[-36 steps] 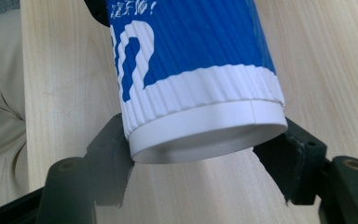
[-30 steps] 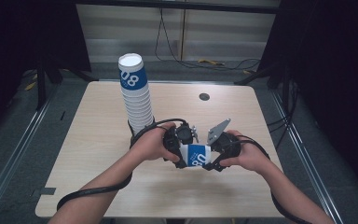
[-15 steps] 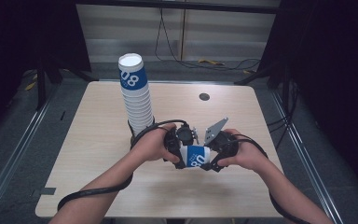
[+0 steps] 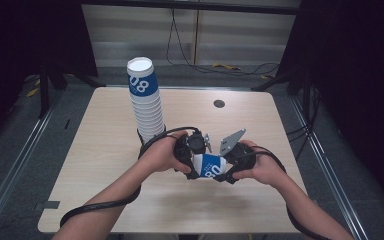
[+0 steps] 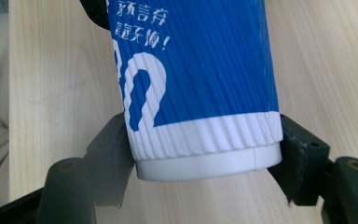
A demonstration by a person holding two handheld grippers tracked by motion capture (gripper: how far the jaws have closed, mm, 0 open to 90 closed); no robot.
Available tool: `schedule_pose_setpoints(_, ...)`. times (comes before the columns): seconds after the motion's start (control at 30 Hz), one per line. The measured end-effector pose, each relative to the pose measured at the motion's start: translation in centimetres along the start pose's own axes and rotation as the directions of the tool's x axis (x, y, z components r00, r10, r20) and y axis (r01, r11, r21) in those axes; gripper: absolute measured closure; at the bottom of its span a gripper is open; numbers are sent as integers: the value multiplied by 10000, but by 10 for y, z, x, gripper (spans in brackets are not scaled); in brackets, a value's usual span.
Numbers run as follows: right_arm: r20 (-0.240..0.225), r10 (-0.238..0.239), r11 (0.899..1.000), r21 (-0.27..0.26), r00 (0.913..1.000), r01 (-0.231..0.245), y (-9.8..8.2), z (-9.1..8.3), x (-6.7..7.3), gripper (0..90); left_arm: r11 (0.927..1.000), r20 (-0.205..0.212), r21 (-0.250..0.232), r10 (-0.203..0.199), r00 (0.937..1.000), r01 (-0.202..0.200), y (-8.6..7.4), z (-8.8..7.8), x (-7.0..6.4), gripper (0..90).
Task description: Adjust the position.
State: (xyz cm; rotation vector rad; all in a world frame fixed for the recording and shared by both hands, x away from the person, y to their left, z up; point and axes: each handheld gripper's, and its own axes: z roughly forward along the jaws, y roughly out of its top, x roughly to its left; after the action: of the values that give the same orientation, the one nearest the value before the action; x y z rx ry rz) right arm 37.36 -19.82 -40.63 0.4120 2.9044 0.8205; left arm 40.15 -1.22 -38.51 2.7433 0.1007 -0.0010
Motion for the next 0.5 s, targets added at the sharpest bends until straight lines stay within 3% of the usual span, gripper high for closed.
schedule_pose_setpoints(0.1,-48,275,9990,-359,9996,-276,-5,-3,-1,300,9986,159,-413,-310,9994,316,-5,-3,3,152)
schedule_pose_setpoints(0.2,-11,456,9971,-601,9990,-456,-11,-6,-2,300,9978,131,-483,-439,9990,445,-8,-4,4,151)
schedule_pose_setpoints(0.5,142,1086,9830,-1505,9940,-1052,-29,-14,-5,298,9901,233,-1274,-566,9981,592,-15,-7,6,155)
